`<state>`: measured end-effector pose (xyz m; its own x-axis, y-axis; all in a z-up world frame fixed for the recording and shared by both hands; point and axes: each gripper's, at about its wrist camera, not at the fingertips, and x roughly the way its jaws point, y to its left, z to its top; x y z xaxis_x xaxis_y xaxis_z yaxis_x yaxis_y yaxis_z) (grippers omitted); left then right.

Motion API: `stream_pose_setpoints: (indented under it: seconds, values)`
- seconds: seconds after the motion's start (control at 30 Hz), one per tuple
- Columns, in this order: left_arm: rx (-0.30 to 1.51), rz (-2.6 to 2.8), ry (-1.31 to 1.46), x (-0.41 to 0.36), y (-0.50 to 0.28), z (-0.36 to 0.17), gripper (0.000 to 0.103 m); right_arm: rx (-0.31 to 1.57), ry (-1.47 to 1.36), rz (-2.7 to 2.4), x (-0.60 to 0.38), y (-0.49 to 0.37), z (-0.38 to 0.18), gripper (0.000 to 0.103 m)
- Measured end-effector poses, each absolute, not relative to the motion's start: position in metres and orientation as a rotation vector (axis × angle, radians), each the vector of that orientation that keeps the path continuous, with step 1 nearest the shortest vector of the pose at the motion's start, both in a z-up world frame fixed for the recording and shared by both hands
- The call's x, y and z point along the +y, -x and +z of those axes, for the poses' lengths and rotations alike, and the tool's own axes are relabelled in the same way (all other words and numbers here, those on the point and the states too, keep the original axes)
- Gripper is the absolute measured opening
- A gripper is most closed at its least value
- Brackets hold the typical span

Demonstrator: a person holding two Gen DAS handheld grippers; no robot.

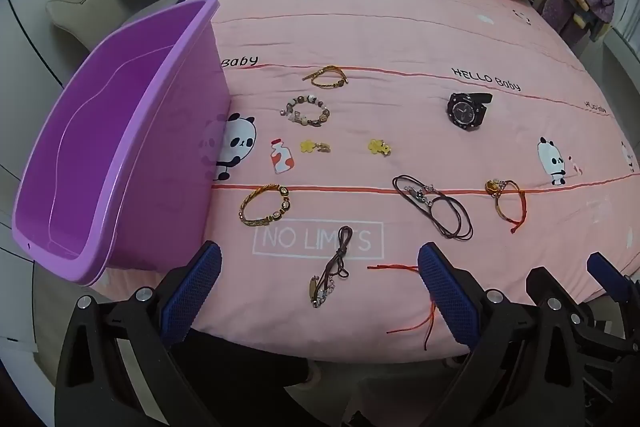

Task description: Organize jewelry

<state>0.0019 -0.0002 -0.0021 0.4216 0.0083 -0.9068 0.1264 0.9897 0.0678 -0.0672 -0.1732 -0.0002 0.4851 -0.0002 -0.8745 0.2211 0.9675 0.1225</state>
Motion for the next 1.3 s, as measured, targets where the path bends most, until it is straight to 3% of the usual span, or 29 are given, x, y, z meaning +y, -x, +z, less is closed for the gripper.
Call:
stream_pose_setpoints:
  seconds: [1.3]
  values:
    - [1.109, -0.05, -0.088, 0.016, 0.007, 0.0, 0.097, 1.045, -0.206, -0.126, -0.165, 0.07, 0.007, 0.093]
